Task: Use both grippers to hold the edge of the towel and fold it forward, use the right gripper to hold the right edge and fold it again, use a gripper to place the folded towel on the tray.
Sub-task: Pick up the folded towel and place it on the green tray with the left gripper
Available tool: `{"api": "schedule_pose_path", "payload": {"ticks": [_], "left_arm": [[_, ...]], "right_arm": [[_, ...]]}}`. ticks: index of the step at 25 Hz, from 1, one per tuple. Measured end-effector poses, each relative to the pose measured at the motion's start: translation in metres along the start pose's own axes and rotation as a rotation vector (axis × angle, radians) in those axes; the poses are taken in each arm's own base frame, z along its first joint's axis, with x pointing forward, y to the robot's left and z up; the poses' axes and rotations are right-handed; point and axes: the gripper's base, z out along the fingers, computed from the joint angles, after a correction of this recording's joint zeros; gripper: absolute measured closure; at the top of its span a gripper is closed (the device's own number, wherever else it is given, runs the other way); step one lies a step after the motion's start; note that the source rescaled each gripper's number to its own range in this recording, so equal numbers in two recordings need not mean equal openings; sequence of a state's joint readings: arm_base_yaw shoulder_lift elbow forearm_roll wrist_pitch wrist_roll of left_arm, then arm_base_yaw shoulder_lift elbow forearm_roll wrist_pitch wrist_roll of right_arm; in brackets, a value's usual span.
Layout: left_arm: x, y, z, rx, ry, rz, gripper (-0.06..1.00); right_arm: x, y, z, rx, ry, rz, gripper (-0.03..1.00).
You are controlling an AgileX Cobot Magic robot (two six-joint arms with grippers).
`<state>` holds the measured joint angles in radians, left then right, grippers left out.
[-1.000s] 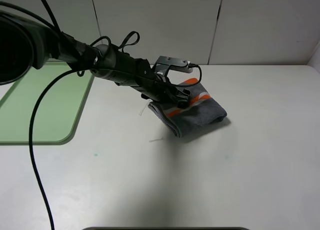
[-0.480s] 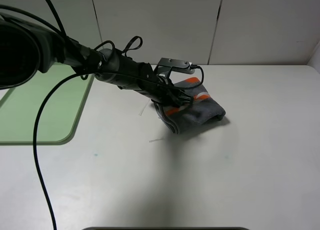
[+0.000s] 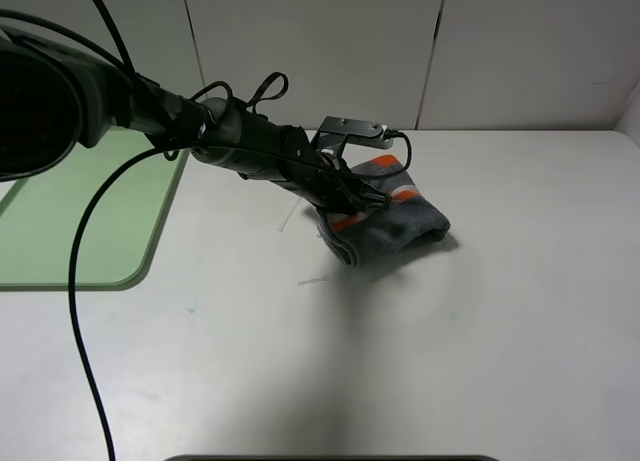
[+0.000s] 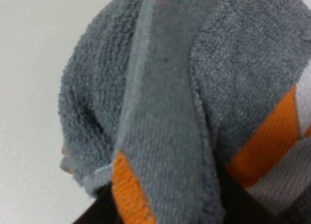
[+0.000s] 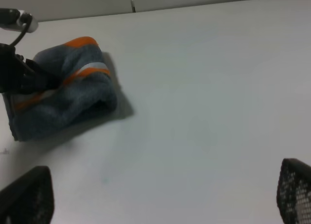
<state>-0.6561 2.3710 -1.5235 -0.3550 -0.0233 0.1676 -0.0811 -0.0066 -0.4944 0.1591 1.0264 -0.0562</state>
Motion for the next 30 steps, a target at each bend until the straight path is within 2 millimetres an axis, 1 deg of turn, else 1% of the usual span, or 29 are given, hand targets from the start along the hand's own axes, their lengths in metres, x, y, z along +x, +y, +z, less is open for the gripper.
{"api": "schedule_pose_path", "payload": {"ticks": [4,13,24,27,30], "left_arm": [[-0.003,0.002,-0.005,0.004,0.018,0.020,0.66],[-0.011,0.021,-0.034,0.008,0.165,0.076,0.67],[-0.020,0.049,-0.077,-0.023,0.339,0.124,0.67],[-0.026,0.056,-0.091,-0.045,0.351,0.151,0.67],[-0.029,0.061,-0.101,-0.058,0.369,0.160,0.67]], "right_arm": [[0.000,0.000,0.000,0.000,0.000,0.000,-0.03],[0.000,0.000,0.000,0.000,0.000,0.000,-0.03],[0.000,0.000,0.000,0.000,0.000,0.000,-0.03],[0.000,0.000,0.000,0.000,0.000,0.000,-0.03],[0.000,0.000,0.000,0.000,0.000,0.000,-0.03]]}}
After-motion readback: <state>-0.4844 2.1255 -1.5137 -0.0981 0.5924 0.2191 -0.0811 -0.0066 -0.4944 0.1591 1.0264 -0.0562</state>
